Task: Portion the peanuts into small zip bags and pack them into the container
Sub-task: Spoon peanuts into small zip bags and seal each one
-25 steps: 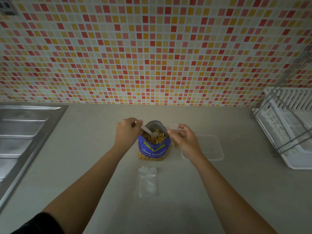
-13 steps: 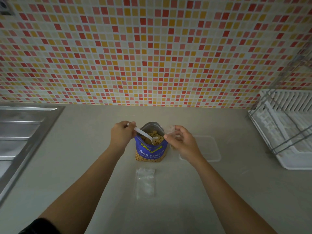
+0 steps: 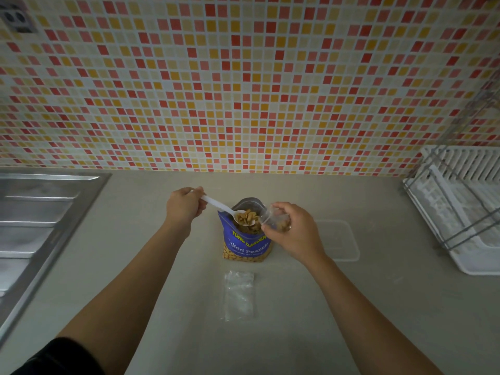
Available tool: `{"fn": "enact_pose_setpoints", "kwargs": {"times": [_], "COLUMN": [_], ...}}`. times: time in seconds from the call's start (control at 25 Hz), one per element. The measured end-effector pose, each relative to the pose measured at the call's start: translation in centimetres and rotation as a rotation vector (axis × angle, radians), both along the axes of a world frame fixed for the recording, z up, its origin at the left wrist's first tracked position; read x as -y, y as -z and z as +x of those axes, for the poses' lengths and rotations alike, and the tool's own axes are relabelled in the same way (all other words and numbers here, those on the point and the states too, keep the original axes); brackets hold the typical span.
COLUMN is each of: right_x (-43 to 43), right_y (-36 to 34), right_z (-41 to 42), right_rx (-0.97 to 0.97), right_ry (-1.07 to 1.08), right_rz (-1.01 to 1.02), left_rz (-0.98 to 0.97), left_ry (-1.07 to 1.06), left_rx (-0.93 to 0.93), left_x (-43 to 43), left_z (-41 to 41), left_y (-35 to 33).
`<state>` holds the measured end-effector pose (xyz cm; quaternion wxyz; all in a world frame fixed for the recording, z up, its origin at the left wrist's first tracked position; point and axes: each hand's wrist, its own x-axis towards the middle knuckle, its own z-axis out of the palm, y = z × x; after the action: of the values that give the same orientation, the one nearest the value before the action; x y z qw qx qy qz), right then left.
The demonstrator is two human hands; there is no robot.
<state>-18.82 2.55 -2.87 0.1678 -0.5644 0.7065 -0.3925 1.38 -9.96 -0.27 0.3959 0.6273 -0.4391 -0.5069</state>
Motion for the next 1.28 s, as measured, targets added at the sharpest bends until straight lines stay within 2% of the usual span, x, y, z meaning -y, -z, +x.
{"fn": "enact_pose_setpoints", "kwargs": {"times": [0.24,0.36,0.44,0.52,0.68,0.8,1.0,1.12,1.28], "right_x": [0.3,0.9,1.3,1.7,2.0,1.8,1.6,1.5,1.2], "right_y": [-0.2,-0.2,-0.4,-0.7,-1.4,-1.5,-1.5,-2.0,-2.3], "right_z": [0.5,1.5,2.2,2.8,3.9,4.6,4.5,4.5,4.1], "right_rx": [-0.144,-0.077,0.019,0.106,0.313,0.369,0.462,0.473,0.478], "right_ry": [0.029,0.018,0.030,0.041,0.071,0.079,0.081,0.076,0.057], "right_rz": [-0.005,0.006,-0.015,-0.029,-0.078,-0.123,-0.146,-0.166,-0.174], "left_rz": [-0.027,-0.069,-0.146,-0.285,-0.746,-0.900,-0.996,-0.909,-0.809], "left_ry": [-0.019,0.031,0.081,0.150,0.376,0.495,0.542,0.542,0.589], "left_rx": [-0.047,-0.034,0.040,0.183,0.500,0.566,0.553,0.509,0.545], "left_x": [0.8,0.8,0.4,-0.4,-3.3,-4.6,-4.7,-4.3,-4.0], "left_z": [0.4,-0.3,-1.2,-2.1,-3.4,-3.6,-2.7,-2.7,-2.6], "left_y": [-2.2,-3.8,-5.0,-6.6,-9.1,-10.0,-11.4,-11.5,-11.1]}}
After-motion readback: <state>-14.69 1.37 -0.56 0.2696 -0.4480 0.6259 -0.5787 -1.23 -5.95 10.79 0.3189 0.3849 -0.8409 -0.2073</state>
